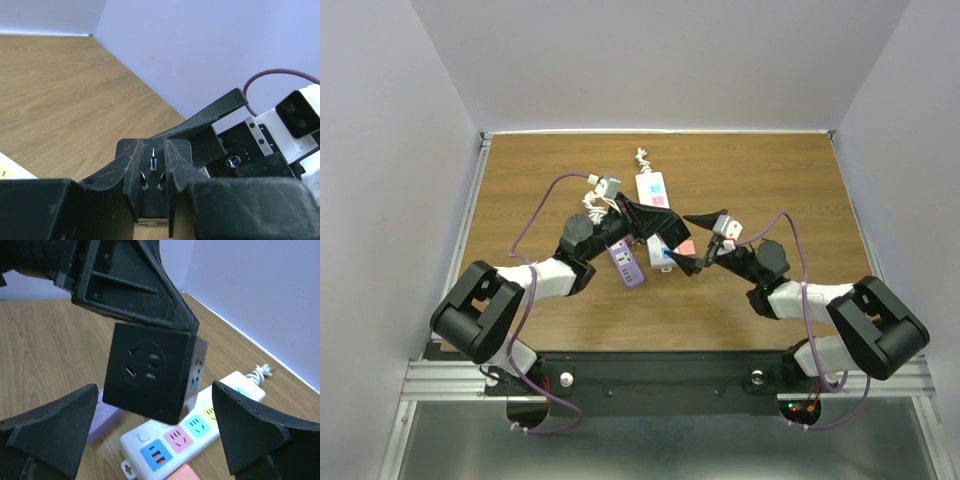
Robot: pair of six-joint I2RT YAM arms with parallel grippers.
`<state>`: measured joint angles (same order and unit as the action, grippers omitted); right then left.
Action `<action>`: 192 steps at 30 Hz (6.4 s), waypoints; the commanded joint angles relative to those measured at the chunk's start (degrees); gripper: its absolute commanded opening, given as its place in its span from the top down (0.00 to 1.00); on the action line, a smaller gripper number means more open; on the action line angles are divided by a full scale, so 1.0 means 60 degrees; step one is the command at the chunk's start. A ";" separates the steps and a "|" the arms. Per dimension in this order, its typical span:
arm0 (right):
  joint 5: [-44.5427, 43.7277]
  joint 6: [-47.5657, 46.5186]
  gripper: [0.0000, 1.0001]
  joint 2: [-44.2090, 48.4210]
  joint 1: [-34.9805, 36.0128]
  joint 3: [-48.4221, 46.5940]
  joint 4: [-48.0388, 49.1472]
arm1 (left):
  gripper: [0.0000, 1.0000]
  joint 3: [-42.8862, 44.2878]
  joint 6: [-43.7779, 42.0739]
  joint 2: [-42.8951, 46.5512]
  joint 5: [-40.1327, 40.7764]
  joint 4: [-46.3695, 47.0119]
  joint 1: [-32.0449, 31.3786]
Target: Insert the plug
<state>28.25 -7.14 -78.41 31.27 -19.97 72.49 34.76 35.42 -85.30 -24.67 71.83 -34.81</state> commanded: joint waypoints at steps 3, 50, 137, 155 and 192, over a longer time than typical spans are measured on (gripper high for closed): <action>-0.0299 -0.0202 0.00 -0.0202 0.0458 -0.0378 0.1073 | 1.00 -0.0183 0.0791 0.0198 0.0302 0.3231 -0.0204; -0.0006 -0.2897 1.00 0.0251 0.0516 -0.0613 -0.1168 | 0.26 0.1325 -0.2958 0.0184 0.0127 -0.3505 -0.0424; 0.0785 -0.2780 1.00 0.1965 0.0516 -0.0583 -0.2077 | 0.01 -0.0682 -0.0484 0.1428 -0.2378 -0.1001 0.0484; 0.1107 -0.3014 0.99 0.1614 0.0766 -0.0832 -0.2150 | 0.04 -0.0096 -0.0307 0.0974 -0.2554 -0.0693 -0.0190; 0.2262 0.2448 0.00 0.0589 -0.1972 -0.2809 -0.1054 | 1.00 0.0431 -0.2329 0.0915 -0.4486 0.2030 0.1919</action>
<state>32.99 -0.14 -73.10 21.65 -34.13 58.50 33.93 20.67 -79.79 -44.99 72.51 -24.18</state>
